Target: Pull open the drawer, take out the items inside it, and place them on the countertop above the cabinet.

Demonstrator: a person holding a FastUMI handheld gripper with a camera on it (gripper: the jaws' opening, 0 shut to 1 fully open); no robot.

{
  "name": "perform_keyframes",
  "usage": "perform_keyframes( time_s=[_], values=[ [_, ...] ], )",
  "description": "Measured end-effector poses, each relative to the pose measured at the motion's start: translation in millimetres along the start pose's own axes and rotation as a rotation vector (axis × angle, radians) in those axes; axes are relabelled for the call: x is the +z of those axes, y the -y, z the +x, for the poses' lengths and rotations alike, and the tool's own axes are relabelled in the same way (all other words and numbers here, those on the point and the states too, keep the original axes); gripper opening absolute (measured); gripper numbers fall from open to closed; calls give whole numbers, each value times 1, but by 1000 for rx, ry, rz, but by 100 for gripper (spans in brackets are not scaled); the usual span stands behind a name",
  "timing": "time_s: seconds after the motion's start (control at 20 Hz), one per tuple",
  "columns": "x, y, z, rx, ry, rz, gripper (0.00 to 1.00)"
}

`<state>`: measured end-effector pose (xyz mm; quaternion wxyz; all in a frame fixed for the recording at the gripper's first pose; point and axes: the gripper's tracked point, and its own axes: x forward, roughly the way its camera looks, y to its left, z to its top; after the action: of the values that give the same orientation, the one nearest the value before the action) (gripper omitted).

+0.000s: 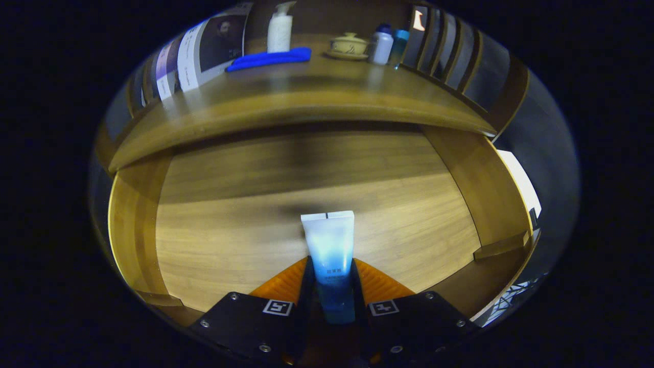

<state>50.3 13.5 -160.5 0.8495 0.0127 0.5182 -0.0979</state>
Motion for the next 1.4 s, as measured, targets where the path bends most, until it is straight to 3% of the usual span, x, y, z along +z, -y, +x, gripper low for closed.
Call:
perform_keyframes(
  time_s=[0.8,1.2,1.4],
  values=[
    [87,27,-86,-11,444,98,40],
    [130,13,-103,-2,508,31,40],
    [155,-4,-101,40,539,18,40]
  ],
)
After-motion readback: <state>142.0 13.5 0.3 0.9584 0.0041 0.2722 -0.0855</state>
